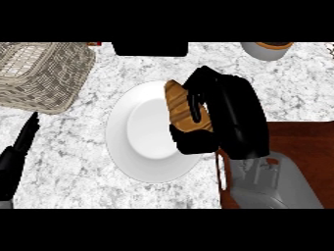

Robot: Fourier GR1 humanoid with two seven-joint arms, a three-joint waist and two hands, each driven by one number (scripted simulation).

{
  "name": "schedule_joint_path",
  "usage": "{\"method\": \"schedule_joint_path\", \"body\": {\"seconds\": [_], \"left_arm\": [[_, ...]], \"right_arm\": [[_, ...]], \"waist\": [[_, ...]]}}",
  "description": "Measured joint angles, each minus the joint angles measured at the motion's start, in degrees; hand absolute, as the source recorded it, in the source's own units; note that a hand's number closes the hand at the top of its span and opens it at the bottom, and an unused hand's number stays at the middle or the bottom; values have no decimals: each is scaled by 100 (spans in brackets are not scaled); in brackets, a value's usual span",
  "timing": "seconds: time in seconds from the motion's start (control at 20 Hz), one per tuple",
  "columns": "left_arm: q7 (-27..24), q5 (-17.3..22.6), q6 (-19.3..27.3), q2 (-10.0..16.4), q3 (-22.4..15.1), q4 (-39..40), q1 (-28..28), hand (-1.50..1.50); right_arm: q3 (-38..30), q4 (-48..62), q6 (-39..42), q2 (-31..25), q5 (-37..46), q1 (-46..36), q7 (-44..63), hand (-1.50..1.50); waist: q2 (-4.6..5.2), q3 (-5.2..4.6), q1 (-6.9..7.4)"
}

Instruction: Pick the croissant from the tray and place it in the plate

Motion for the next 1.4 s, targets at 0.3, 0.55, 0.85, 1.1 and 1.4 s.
{"method": "schedule_joint_path", "body": {"seconds": [0.3,0.55,0.85,1.1,1.4], "left_arm": [[-39,-46,-19,-32,14,13,-7,0],[-68,-99,-43,-88,-26,-4,25,0],[-73,-117,-76,-104,-20,43,-37,0],[-121,-154,-64,-149,-11,184,-171,0],[-185,-107,-112,-114,94,150,-36,0]], "right_arm": [[300,1514,-385,341,-256,-696,158,150],[616,2908,-1166,415,-765,-1192,-34,150],[1046,3884,-2352,440,-1739,-1363,51,-150],[1507,4792,-3241,444,-2498,-1742,-41,-150],[1379,4675,-4231,447,-2820,-1710,-483,-150]], "waist": [[7,2,22],[16,3,59],[30,4,129],[39,4,149],[14,6,58]]}}
